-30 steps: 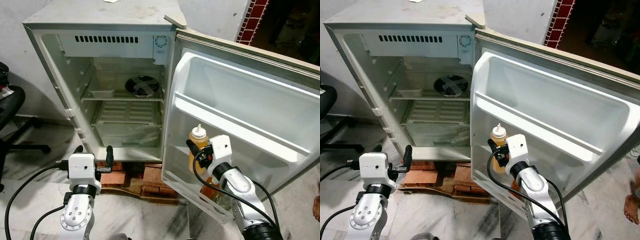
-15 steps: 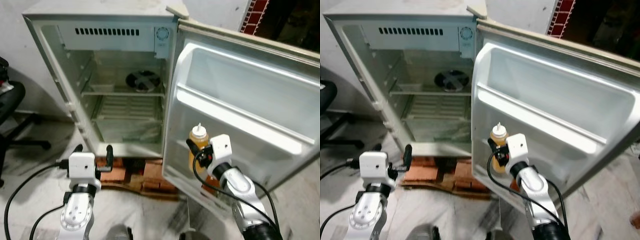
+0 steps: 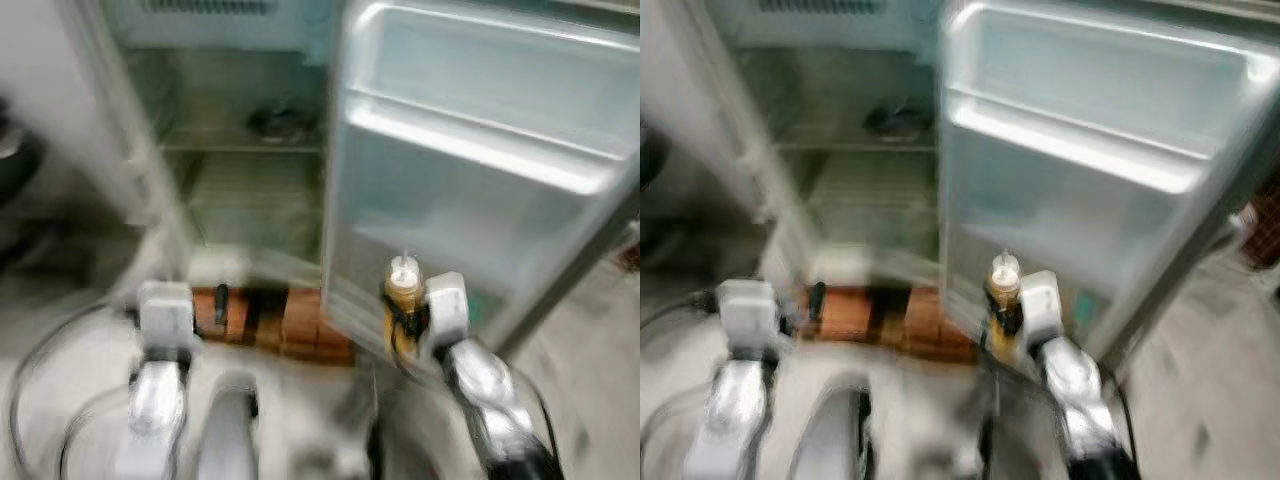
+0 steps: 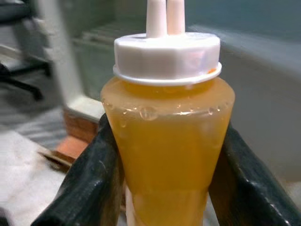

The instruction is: Restocking fridge

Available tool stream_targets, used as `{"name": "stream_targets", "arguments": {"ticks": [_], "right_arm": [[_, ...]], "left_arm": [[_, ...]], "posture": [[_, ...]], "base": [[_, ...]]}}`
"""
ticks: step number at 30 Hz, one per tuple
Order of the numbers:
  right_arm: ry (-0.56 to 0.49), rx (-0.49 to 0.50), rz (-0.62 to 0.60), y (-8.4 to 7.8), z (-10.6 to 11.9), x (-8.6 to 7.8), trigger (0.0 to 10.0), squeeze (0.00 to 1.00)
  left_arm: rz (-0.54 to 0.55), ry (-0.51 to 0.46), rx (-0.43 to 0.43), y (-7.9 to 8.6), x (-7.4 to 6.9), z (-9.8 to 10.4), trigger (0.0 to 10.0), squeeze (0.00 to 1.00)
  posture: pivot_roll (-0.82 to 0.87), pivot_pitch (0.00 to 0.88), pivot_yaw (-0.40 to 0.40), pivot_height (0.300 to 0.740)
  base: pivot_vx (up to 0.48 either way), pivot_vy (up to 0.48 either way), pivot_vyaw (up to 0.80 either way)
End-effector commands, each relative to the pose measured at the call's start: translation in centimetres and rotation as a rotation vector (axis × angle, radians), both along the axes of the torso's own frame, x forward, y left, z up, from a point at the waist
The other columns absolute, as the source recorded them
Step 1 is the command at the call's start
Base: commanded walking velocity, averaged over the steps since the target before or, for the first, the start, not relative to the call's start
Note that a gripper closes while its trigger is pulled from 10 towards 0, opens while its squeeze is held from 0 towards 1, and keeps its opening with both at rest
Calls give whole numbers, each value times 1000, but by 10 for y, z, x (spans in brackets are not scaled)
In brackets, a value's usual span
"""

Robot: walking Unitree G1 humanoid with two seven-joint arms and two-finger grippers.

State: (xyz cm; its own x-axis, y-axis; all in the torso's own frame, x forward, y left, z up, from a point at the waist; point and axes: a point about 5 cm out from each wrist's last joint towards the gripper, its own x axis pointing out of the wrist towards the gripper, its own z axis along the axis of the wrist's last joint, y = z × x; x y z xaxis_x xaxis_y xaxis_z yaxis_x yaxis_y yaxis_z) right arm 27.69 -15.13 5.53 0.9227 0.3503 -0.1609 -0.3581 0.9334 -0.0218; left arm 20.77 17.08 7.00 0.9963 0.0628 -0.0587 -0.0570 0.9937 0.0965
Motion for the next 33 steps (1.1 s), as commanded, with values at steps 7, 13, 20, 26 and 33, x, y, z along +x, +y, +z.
{"name": "stream_targets", "arguments": {"ticks": [7,13,20,26,33], "right_arm": [[-70,1,-24,3,14,7,10000,0],[-102,3,-83,2,18,14,10000,0],[-133,-3,-71,12,22,21,10000,0],[-140,-2,-67,12,23,24,10000,0],[-147,6,-69,12,23,24,10000,0]], "left_arm": [[-8,-5,-20,3,-3,11,10000,0],[-13,-12,25,11,0,11,10000,0],[-26,-52,37,15,13,19,10000,0],[-35,-50,33,13,12,18,10000,0],[-43,-53,30,12,12,18,10000,0]], "posture": [[29,112,-2,618],[38,109,10,618],[40,99,15,618],[41,98,15,618],[39,98,19,618]], "base": [[0,0,0],[0,0,0],[0,0,0],[223,0,0],[292,0,0]]}}
